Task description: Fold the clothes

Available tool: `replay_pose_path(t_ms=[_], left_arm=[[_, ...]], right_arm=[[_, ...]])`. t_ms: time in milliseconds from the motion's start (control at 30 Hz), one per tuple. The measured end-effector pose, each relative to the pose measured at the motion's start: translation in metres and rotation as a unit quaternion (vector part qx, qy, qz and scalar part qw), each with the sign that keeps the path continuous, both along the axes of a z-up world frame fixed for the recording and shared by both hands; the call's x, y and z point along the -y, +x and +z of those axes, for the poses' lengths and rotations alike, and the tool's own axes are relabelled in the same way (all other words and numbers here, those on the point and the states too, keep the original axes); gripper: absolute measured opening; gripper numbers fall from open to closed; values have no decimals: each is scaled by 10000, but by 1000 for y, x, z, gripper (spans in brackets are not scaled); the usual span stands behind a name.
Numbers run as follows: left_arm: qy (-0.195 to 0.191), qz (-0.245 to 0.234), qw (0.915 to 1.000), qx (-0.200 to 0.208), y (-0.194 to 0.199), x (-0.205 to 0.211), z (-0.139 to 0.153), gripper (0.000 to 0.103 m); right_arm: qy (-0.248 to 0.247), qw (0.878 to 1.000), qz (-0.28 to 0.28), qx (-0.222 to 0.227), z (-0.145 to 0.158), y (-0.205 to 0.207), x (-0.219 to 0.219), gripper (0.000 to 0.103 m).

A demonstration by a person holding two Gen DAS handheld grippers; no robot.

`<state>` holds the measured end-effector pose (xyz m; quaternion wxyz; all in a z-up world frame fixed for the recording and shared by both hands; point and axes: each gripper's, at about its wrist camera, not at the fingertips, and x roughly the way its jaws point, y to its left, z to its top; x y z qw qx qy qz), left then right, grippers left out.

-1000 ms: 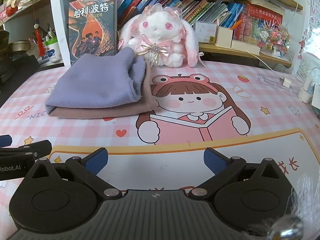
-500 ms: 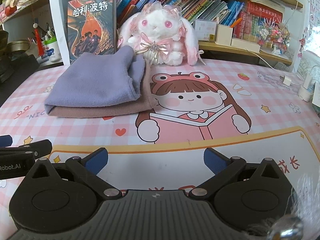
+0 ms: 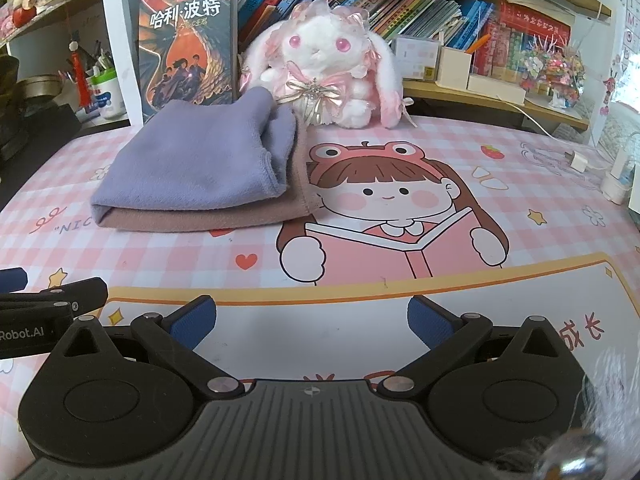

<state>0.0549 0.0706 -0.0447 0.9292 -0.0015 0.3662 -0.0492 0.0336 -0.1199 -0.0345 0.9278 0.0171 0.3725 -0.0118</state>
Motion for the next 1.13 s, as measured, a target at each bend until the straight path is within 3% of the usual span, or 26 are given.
replay_pose_path(t_ms=[1133], left_arm=[[-186,-105,9998,66,-1,-1,1,103]], right_arm=[[-17,10000,-65,-41,-1,0,-1,103]])
